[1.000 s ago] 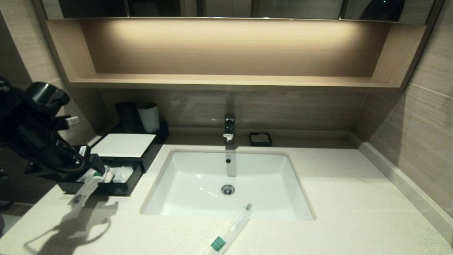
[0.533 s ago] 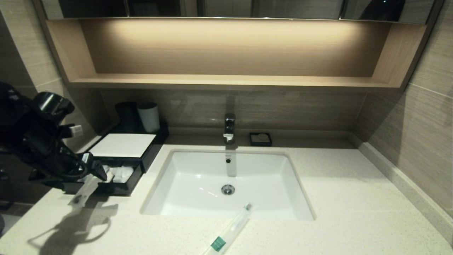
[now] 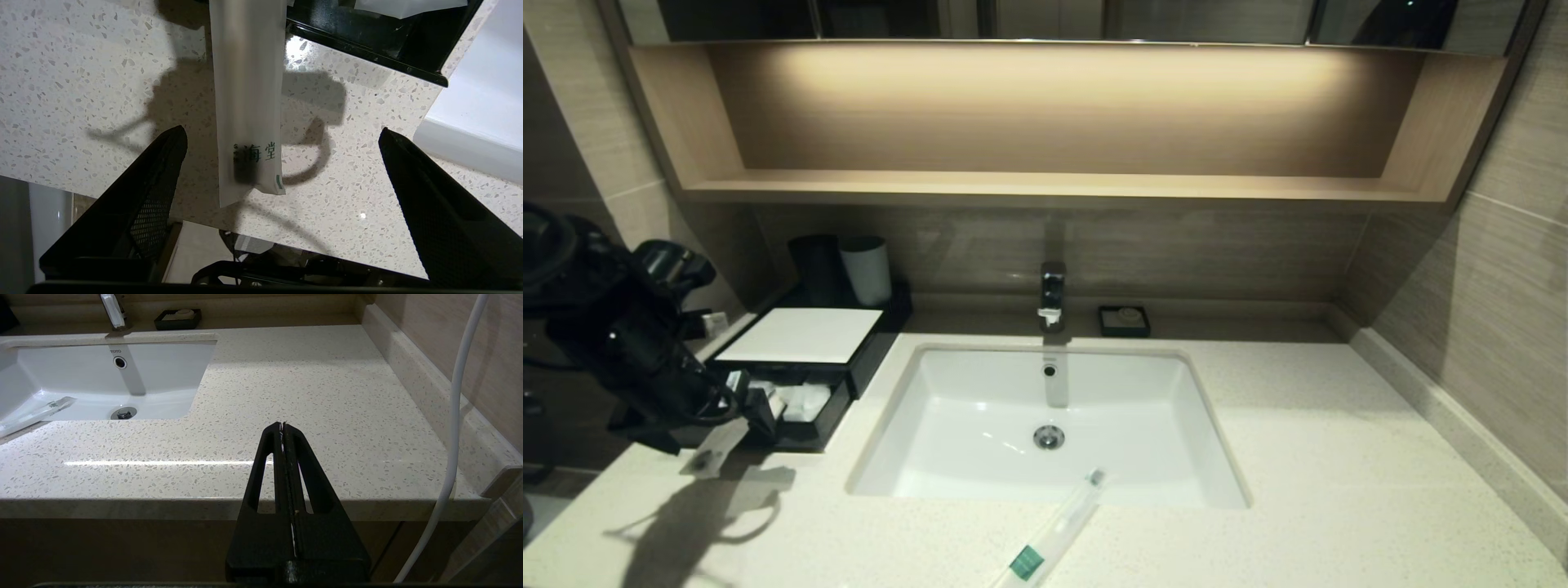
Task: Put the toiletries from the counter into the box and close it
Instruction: Place the bathroom toiletry into the drawer
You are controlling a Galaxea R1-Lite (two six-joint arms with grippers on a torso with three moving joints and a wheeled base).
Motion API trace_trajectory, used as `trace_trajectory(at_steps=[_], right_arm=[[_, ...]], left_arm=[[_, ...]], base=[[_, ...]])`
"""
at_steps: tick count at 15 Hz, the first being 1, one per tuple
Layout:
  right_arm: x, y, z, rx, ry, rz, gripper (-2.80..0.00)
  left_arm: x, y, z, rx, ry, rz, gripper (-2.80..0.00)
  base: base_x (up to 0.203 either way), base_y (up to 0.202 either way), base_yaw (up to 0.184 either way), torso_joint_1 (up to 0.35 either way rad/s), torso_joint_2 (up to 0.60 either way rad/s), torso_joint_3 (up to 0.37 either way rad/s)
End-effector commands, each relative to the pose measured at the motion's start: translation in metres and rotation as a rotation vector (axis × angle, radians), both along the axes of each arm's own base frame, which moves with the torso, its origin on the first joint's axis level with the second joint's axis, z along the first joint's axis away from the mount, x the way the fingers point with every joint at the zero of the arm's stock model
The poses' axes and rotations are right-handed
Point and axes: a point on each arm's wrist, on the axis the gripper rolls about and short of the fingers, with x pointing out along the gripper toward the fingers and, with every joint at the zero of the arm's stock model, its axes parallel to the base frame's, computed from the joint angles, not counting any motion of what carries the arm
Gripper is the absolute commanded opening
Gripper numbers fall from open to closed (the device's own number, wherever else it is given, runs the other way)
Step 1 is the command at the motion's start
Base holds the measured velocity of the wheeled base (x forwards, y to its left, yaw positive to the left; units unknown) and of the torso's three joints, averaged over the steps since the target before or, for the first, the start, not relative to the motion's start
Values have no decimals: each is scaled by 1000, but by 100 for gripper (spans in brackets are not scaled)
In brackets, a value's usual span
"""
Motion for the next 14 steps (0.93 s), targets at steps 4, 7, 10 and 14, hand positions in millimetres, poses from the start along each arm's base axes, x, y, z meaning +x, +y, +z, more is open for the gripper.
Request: trace_trajectory(at_steps=[4,7,10,14], right_arm=[[0,0,0,2,1,0,-280],[0,0,0,1,1,0,-280],[0,0,0,1,1,0,-280],[0,0,0,1,1,0,-280]], left_arm=[[4,6,-11,-5,41,15,0],[6,7,-16,-8,55,17,0],[4,6,-17,-10,62,16,-280],[4,6,-15,-8,58,14,-280]], base=[[0,0,0,0,0,0],[0,0,0,0,0,0],[0,0,0,0,0,0],[0,0,0,0,0,0]])
